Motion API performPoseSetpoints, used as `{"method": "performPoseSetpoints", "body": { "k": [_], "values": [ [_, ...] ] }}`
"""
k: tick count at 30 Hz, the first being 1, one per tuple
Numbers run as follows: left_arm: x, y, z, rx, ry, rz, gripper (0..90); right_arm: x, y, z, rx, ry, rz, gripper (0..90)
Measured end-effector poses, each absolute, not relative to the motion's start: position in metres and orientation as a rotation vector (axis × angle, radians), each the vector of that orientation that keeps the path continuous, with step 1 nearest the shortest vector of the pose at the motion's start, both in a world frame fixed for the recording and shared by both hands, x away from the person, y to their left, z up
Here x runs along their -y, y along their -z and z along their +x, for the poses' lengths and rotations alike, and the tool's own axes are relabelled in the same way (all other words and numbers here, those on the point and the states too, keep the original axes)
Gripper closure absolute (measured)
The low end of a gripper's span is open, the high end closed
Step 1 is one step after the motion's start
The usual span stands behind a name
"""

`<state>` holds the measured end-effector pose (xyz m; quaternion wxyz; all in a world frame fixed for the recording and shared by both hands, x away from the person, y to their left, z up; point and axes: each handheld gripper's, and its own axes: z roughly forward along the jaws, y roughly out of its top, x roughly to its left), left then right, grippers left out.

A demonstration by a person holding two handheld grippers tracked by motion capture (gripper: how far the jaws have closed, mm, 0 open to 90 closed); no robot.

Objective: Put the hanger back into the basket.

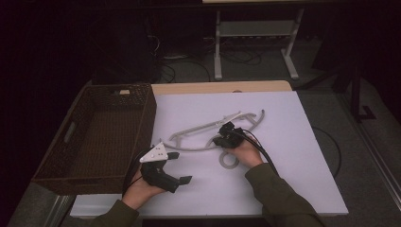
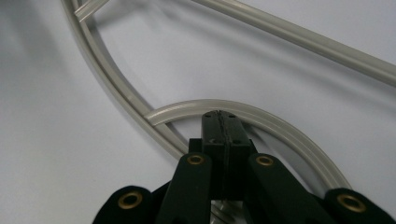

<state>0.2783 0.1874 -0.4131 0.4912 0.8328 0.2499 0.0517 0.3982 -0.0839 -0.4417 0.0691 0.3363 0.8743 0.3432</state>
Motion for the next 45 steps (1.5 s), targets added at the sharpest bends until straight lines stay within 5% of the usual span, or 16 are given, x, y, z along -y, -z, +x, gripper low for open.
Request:
{"method": "performPoseSetpoints", "body": {
  "k": [41,45],
  "values": [
    [-0.188,0.412,0.277,-0.601,-0.125,2.018,1.5,0.110,0.430,0.334,-2.727,-1.017,0.917,89.1],
    [-0.189,0.413,0.277,-0.601,-0.125,2.015,1.5,0.122,0.419,0.328,-2.669,-1.081,0.924,80.7]
  ]
}}
